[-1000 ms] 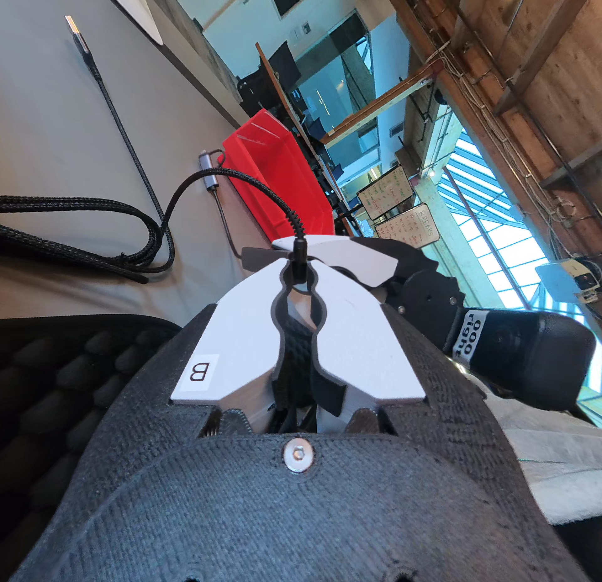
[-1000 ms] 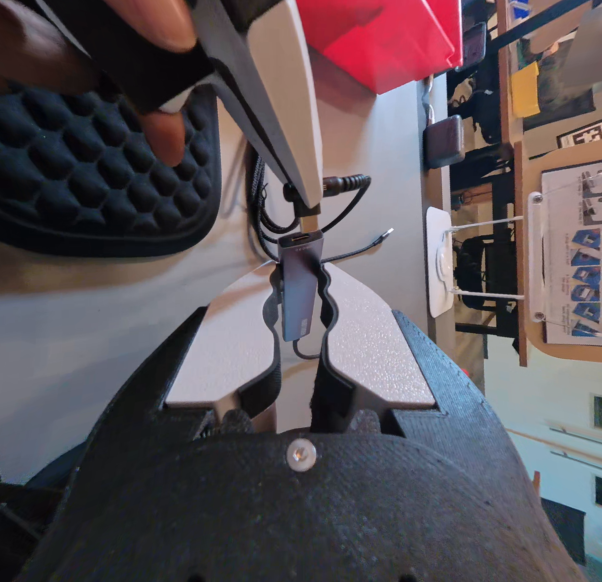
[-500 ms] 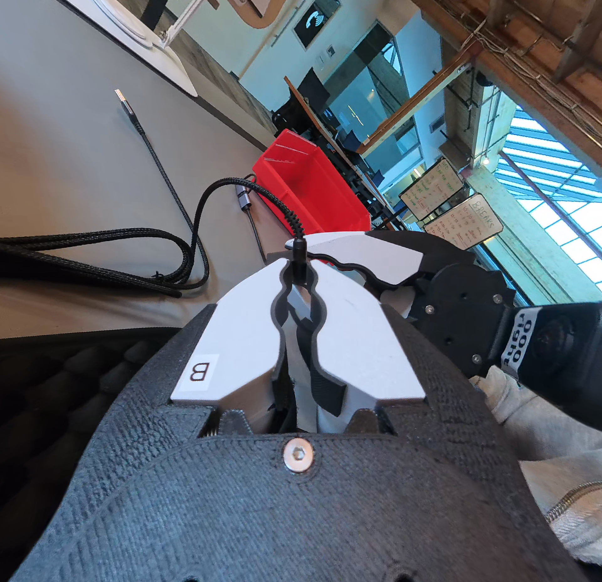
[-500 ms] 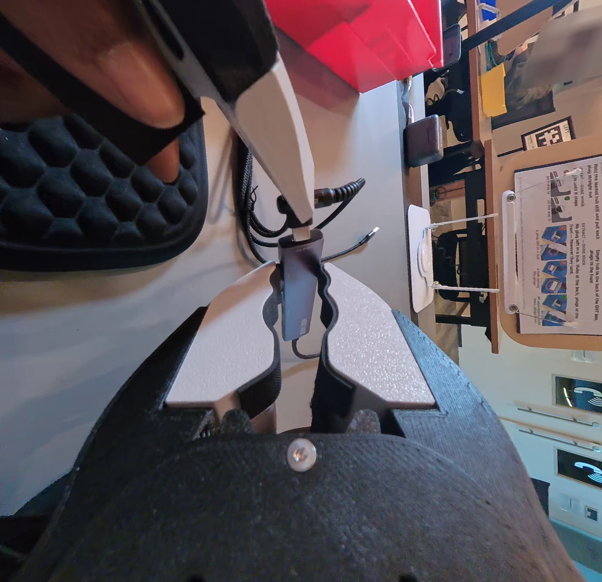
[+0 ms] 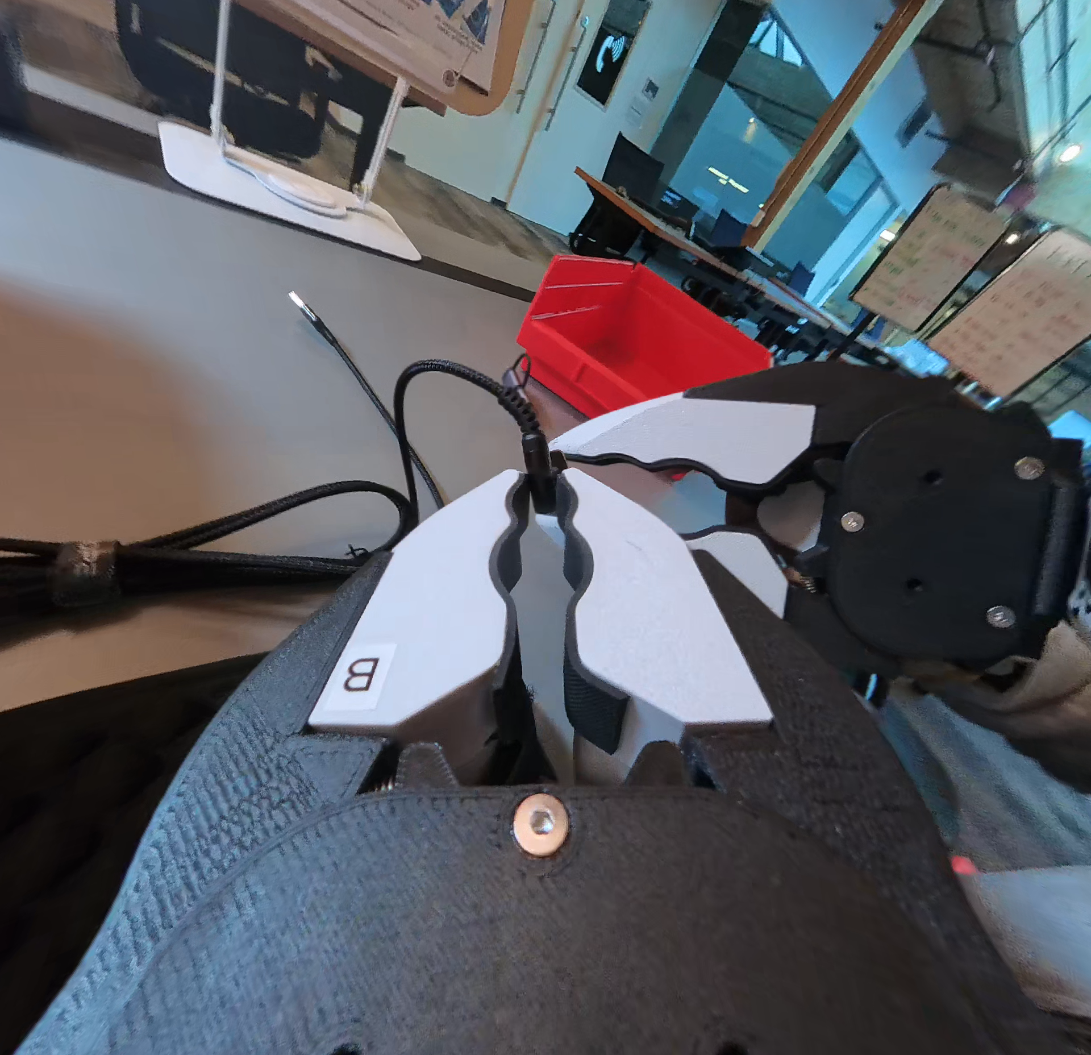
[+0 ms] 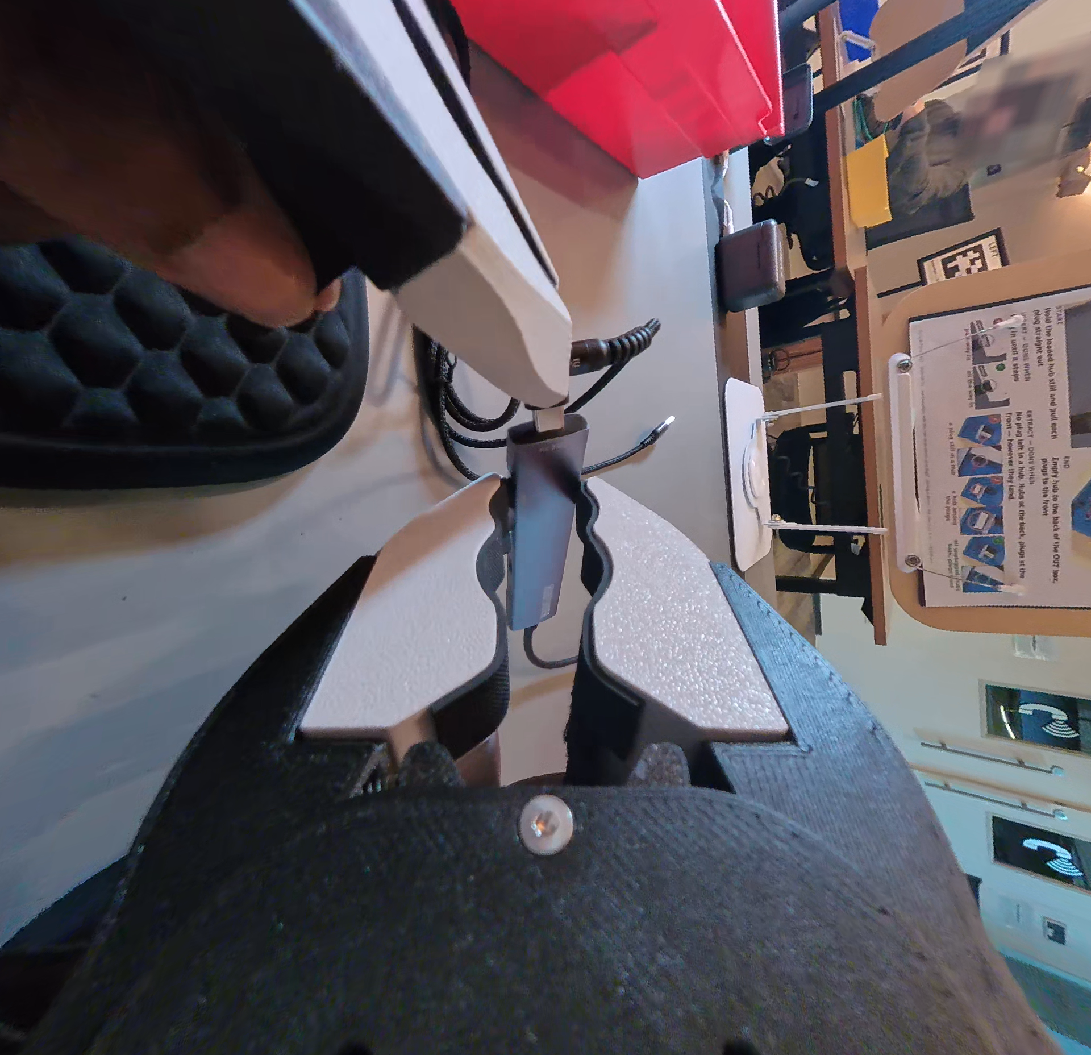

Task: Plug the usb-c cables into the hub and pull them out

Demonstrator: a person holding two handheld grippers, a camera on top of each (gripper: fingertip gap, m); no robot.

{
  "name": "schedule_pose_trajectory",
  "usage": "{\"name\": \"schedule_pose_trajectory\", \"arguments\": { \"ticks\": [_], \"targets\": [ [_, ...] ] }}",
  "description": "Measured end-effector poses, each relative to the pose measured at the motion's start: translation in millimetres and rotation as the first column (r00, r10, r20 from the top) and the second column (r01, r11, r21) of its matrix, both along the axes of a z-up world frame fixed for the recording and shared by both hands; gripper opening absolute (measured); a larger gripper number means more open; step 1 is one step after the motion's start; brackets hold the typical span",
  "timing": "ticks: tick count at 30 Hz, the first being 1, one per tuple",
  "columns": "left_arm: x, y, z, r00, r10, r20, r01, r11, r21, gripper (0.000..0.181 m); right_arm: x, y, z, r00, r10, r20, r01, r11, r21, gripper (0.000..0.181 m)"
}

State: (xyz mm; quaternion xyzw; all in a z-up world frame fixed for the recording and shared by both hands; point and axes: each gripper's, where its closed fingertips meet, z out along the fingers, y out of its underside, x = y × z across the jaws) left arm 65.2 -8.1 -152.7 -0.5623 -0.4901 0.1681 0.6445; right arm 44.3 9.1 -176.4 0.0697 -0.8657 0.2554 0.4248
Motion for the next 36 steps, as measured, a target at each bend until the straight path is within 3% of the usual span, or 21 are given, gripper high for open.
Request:
{"name": "schedule_pose_trajectory", "arguments": {
  "ticks": [5,7,9,13,17,19,21,23,25,28,32,36],
  "targets": [
    [0,0,0,0.999,-0.002,-0.039,-0.002,0.995,-0.102,0.009,2,0,1,0.998,0.047,-0.032,-0.047,0.999,0.012,0.020],
    [-1,1,-5,0.999,-0.003,-0.032,-0.003,0.985,-0.170,0.009,12,-6,1,0.992,0.118,-0.046,-0.118,0.993,0.009,0.013],
    [1,6,-2,0.998,-0.026,-0.058,0.014,0.980,-0.199,0.008,8,-7,3,0.994,0.098,-0.038,-0.098,0.995,-0.011,0.012],
    [-1,6,-6,0.998,-0.060,0.028,0.062,0.997,-0.053,0.008,9,-11,2,0.964,0.195,0.180,-0.164,0.971,-0.174,0.010],
    [-7,-7,-7,0.995,-0.013,0.098,0.002,0.994,0.111,0.008,-2,-5,-4,0.959,0.208,0.190,-0.169,0.965,-0.203,0.010],
    [-9,-14,-5,0.992,0.014,0.124,-0.038,0.980,0.195,0.008,-5,-5,3,0.970,0.214,0.114,-0.184,0.956,-0.230,0.009],
    [-9,-13,-3,0.981,-0.023,0.194,-0.049,0.932,0.360,0.008,-12,-3,15,0.979,0.174,-0.105,-0.191,0.965,-0.182,0.009],
    [-13,-14,3,0.970,-0.053,0.236,-0.076,0.860,0.505,0.008,-16,-3,27,0.921,0.146,-0.362,-0.182,0.981,-0.067,0.008],
    [-19,-20,15,0.971,-0.055,0.233,-0.099,0.794,0.600,0.008,-17,-4,34,0.861,0.131,-0.492,-0.165,0.986,-0.025,0.008],
    [-25,-23,29,0.971,-0.069,0.230,-0.106,0.735,0.670,0.008,-21,-4,41,0.844,0.092,-0.529,-0.151,0.986,-0.070,0.008],
    [-30,-17,28,0.967,-0.055,0.249,-0.133,0.723,0.678,0.008,-16,-8,50,0.782,0.096,-0.616,-0.168,0.984,-0.060,0.008],
    [-33,-15,33,0.975,-0.010,0.221,-0.144,0.733,0.665,0.008,-20,-11,49,0.766,0.081,-0.638,-0.137,0.990,-0.039,0.008]
  ]
}}
